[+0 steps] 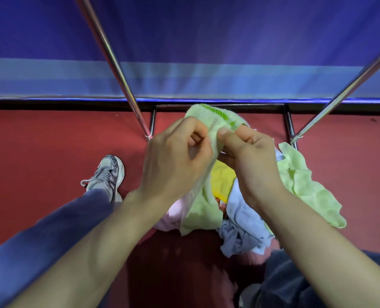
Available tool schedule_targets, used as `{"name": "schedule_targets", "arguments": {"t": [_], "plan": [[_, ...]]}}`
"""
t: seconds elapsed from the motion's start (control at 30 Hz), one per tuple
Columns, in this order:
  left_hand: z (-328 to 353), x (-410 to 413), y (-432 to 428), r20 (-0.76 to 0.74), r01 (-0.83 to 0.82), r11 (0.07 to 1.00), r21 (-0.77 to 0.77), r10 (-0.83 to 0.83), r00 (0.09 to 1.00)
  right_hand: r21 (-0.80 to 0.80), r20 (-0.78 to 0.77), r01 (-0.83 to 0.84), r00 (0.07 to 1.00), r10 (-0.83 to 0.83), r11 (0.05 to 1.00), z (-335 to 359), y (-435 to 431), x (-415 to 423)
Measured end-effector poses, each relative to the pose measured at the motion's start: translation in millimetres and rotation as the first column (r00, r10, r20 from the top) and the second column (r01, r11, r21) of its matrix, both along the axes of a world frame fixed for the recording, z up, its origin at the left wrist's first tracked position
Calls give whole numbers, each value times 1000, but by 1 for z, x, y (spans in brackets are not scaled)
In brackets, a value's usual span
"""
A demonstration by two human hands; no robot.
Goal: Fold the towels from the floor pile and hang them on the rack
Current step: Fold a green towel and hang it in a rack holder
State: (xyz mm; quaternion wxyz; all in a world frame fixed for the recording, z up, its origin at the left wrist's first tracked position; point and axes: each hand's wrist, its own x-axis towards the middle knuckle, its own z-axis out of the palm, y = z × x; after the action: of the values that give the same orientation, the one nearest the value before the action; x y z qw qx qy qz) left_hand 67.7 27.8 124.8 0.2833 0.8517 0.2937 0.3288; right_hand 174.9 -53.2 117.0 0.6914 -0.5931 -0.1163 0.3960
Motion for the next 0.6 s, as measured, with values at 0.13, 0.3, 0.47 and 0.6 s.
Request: {"name": "schedule_targets", "arguments": {"t": [0.13, 0.3, 0.47, 0.6], "plan": [[8, 0, -7, 100, -47, 999, -8, 47, 994, -72, 155, 61, 987, -49, 996, -1, 1, -5], [1, 0, -11, -97, 96, 990, 104, -86, 992, -62, 94, 25, 995, -19, 998, 4, -2, -9], [-1, -1, -9, -145, 92, 991, 95, -77, 986, -3, -147, -46, 988, 45, 999, 8, -4, -10], [-3, 0, -3, -197, 35, 997, 75, -19, 980, 35, -283, -51, 957, 59, 998, 8, -3, -12]]}}
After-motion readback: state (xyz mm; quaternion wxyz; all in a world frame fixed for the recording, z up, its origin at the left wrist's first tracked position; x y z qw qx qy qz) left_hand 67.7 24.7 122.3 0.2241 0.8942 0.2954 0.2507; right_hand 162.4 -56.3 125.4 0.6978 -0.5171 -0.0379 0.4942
